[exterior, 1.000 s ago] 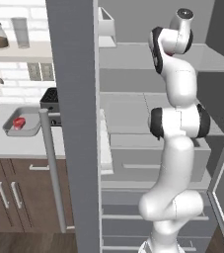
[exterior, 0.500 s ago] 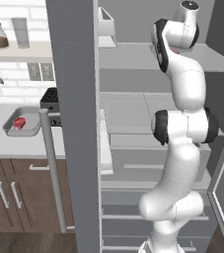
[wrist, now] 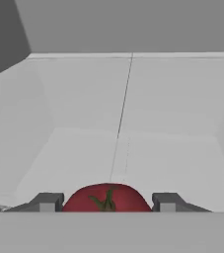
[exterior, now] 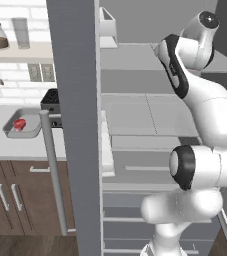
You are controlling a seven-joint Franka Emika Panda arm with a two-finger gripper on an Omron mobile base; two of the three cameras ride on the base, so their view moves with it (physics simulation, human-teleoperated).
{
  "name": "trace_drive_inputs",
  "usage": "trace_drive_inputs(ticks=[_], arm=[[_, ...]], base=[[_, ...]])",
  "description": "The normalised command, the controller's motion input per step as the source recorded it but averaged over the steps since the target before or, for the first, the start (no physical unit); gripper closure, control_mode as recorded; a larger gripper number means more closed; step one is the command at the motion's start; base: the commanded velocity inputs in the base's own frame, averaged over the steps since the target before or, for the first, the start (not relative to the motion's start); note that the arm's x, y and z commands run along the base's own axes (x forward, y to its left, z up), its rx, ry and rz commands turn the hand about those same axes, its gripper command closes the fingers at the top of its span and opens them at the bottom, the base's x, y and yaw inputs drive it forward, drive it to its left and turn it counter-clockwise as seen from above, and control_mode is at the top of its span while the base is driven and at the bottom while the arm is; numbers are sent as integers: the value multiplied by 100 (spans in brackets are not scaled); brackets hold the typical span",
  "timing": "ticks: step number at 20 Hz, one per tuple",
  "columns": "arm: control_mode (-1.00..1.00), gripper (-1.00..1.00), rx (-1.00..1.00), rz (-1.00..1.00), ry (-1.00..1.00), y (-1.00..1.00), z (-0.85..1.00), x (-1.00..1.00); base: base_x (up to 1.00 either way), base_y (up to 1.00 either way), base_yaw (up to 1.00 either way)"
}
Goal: Place one tomato and one steak in each tupperware on the nearby counter, to pack two identical lunches.
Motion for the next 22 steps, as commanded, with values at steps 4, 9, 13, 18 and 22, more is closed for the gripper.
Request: trace_drive_inputs(ticks=[4,9,13,18,22], arm=[[-100,100,0,1,-8,30,7,-100],[-100,100,0,0,2,10,20,-100],[-100,100,-5,1,25,8,-22,-100],[-100,100,-7,4,31,7,-73,-99],[-100,100,0,7,14,8,-73,-82]], base=[[0,0,0],[0,0,0],[0,0,0],[0,0,0],[0,0,0]])
